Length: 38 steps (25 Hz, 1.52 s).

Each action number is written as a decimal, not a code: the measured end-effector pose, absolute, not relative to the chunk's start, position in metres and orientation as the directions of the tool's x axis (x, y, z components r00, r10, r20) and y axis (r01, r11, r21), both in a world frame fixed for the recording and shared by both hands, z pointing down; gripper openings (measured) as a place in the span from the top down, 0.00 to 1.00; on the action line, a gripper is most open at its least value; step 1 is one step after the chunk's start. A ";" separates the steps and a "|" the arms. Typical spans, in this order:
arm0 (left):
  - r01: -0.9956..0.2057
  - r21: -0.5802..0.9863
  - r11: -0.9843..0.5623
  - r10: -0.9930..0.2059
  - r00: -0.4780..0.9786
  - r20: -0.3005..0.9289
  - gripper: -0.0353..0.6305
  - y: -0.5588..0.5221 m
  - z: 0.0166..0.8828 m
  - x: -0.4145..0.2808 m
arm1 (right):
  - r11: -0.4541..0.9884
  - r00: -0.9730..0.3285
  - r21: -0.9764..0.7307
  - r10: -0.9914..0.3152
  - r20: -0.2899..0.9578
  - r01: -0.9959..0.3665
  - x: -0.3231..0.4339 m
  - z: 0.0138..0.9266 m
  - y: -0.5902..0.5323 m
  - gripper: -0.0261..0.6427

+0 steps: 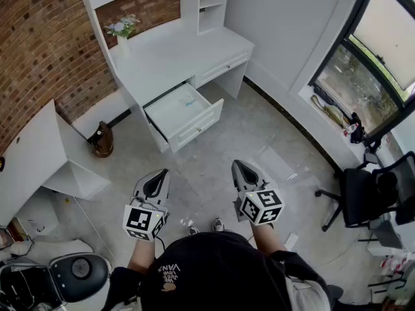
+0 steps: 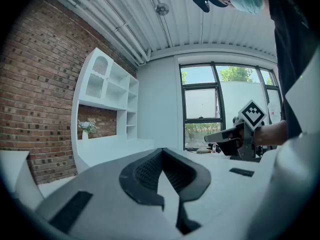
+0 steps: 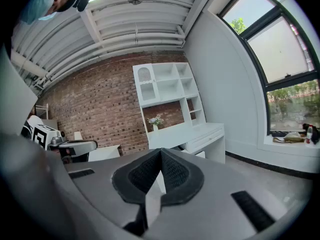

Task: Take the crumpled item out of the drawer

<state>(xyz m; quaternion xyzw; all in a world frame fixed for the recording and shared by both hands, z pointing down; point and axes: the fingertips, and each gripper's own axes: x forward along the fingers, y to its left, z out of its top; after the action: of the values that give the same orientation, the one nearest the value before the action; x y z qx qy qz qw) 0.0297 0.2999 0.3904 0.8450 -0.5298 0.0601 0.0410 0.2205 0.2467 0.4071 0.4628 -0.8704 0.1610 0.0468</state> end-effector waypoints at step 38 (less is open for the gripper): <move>-0.932 0.083 -0.352 -0.920 0.361 0.153 0.77 0.090 0.420 0.031 | 0.593 -0.632 -0.219 -0.736 0.243 -0.775 0.220 0.434 0.009 0.62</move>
<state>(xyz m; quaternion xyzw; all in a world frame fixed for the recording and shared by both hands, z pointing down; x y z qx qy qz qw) 0.0310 0.0899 0.4195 0.8214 -0.5637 0.0398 0.0776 0.2199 0.0091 0.4337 0.4242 -0.8903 0.1530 0.0634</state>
